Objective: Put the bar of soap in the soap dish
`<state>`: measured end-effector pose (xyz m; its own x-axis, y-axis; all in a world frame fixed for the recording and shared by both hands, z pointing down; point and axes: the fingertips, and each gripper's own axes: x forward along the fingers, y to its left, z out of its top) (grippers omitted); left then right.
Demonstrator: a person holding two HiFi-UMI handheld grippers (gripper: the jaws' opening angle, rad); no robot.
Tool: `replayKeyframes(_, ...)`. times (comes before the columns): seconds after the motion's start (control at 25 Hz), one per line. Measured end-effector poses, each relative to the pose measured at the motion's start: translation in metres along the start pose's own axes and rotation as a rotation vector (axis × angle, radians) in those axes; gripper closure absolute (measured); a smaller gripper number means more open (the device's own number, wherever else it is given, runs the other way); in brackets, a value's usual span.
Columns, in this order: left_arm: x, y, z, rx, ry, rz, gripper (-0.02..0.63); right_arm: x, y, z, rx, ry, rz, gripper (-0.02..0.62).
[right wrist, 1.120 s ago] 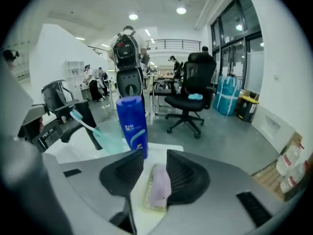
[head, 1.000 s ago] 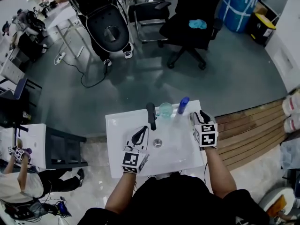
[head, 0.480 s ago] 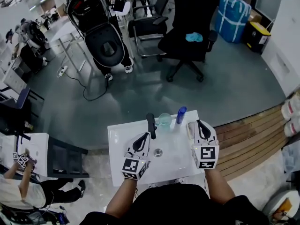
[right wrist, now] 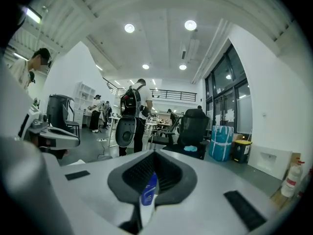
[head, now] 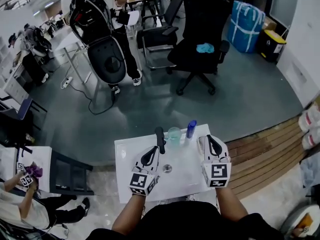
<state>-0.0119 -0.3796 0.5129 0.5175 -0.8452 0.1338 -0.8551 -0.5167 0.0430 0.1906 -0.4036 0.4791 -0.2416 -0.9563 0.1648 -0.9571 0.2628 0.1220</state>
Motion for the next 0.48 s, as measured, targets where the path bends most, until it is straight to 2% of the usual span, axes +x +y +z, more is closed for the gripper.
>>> replayKeyframes(0.28, 0.008, -0.005, 0.008, 0.003, -0.006, -0.011, 0.584, -0.004, -0.007, 0.011, 0.008, -0.016, -0.009, 0.578)
replayKeyframes(0.48, 0.01, -0.001, 0.015, 0.004, -0.041, -0.003, 0.584, -0.004, -0.004, 0.018, -0.003, -0.044, -0.009, 0.578)
